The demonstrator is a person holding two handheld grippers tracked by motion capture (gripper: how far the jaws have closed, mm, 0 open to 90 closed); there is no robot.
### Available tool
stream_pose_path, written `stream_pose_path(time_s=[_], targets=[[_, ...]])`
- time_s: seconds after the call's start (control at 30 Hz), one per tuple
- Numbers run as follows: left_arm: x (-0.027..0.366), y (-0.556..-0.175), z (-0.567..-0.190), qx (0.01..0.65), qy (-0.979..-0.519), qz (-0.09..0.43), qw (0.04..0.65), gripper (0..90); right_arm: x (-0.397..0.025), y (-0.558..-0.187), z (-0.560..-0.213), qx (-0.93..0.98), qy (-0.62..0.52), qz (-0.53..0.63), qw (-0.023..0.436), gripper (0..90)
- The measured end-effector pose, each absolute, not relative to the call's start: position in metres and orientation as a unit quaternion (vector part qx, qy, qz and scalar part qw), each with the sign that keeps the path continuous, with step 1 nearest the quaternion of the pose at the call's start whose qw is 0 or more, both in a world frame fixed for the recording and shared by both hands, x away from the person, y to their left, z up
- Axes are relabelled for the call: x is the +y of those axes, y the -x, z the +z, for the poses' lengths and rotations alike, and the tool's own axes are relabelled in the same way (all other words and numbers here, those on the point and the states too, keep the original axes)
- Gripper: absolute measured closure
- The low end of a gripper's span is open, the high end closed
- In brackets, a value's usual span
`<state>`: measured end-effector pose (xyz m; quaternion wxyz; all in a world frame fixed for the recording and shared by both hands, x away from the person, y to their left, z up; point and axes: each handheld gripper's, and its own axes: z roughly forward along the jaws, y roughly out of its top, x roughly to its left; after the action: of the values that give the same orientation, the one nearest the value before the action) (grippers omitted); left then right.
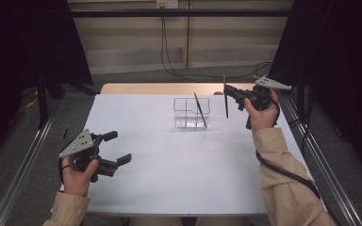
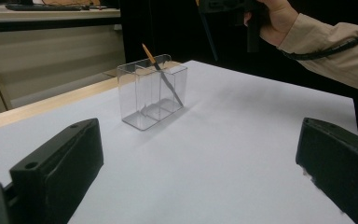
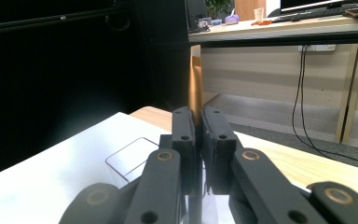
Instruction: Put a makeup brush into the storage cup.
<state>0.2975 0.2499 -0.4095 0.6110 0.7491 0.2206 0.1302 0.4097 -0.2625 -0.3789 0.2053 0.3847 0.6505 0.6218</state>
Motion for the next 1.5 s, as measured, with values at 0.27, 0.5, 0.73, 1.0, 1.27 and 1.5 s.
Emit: stream_pose_path(time_s=[0.27, 0.5, 0.73, 1.0, 1.27, 1.5], targets=[[0.25, -0.297, -0.41, 0.221, -0.748, 0.129, 0.612, 0.6, -0.259, -0.415, -0.372, 0.651, -0.38, 0.623, 0.209, 84.2], [0.25, -0.297, -0.41, 0.221, -0.749, 0.129, 0.612, 0.6, -0.258, -0.418, -0.366, 0.646, -0.38, 0.627, 0.211, 84.2], [0.25, -0.298, -0.411, 0.22, -0.749, 0.126, 0.612, 0.6, -0.255, -0.422, -0.364, 0.642, -0.381, 0.631, 0.212, 84.2], [0.25, -0.298, -0.412, 0.221, -0.749, 0.124, 0.612, 0.6, -0.252, -0.426, -0.363, 0.639, -0.381, 0.634, 0.212, 84.2], [0.25, -0.298, -0.412, 0.221, -0.749, 0.123, 0.613, 0.6, -0.247, -0.431, -0.36, 0.639, -0.375, 0.638, 0.211, 84.2], [0.251, -0.298, -0.412, 0.223, -0.748, 0.125, 0.612, 0.6, -0.242, -0.434, -0.359, 0.636, -0.373, 0.642, 0.209, 84.2]])
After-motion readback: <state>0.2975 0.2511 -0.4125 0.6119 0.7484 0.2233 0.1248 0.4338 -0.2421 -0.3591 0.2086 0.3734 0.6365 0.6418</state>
